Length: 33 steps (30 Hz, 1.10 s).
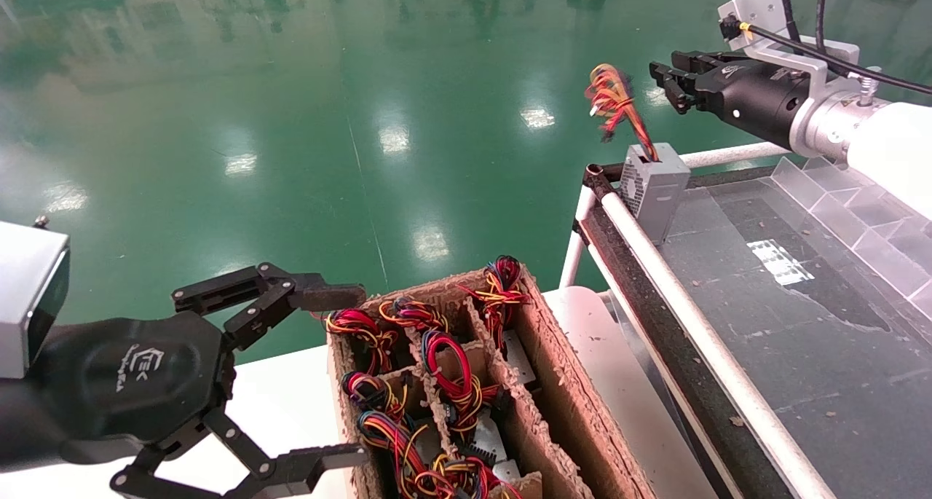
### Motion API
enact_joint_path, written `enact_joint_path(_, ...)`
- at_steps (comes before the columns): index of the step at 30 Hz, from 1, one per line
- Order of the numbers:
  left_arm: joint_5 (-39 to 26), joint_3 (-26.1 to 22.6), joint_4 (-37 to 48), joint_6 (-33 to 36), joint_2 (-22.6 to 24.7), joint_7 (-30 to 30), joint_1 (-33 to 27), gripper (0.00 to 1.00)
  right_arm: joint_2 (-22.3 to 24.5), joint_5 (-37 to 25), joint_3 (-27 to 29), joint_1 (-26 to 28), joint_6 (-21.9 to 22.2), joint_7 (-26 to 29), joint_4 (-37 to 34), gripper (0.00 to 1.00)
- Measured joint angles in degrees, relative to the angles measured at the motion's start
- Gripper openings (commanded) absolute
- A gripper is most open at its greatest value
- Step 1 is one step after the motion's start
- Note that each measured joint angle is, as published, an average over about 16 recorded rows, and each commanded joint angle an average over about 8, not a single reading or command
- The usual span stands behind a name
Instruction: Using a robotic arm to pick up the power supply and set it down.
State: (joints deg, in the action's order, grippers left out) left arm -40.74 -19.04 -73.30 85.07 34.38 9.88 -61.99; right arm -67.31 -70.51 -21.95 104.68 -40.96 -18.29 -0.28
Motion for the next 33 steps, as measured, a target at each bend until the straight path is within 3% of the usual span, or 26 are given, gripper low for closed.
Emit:
enact_joint_path(9,0.0,0.0,0.0,0.0,0.0,0.0,0.0,1.0,1.3,1.7,1.2,0.5,-2.5,1.5,0.2,1.0)
enact_joint_path(18,0.0,0.0,0.0,0.0,0.0,0.0,0.0,1.0,4.2,5.8,3.7,-0.1,-8.1,4.6,2.2,1.0)
enact_joint_path(33,0.0,-0.1,0.1,0.0,0.0,0.0,0.0,1.0,10.6,11.6,4.9,-8.9,-17.1,10.4,16.9,1.0)
